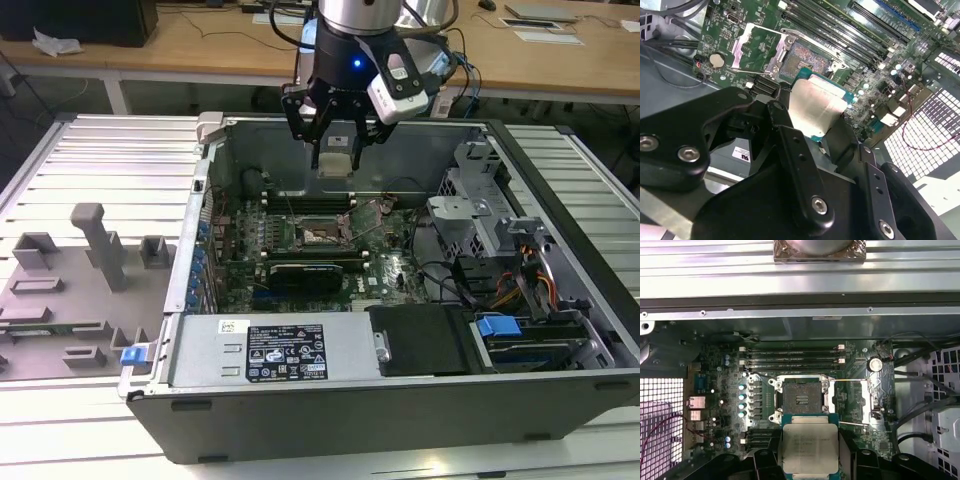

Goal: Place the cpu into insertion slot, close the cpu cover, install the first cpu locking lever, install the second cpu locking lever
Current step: 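Place the cpu into insertion slot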

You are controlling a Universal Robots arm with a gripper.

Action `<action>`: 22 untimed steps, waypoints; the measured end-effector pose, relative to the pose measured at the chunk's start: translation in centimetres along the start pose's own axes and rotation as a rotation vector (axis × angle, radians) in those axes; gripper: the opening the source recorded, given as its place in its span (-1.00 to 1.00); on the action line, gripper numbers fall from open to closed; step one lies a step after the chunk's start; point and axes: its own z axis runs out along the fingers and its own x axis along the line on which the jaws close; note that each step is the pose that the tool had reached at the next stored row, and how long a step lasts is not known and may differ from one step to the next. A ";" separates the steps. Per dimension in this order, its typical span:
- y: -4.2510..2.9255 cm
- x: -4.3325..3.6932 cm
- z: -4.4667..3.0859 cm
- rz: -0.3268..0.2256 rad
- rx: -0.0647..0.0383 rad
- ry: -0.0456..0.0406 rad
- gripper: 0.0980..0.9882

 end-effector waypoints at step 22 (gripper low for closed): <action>-0.24 0.00 2.69 -0.001 0.000 -0.0053 -0.01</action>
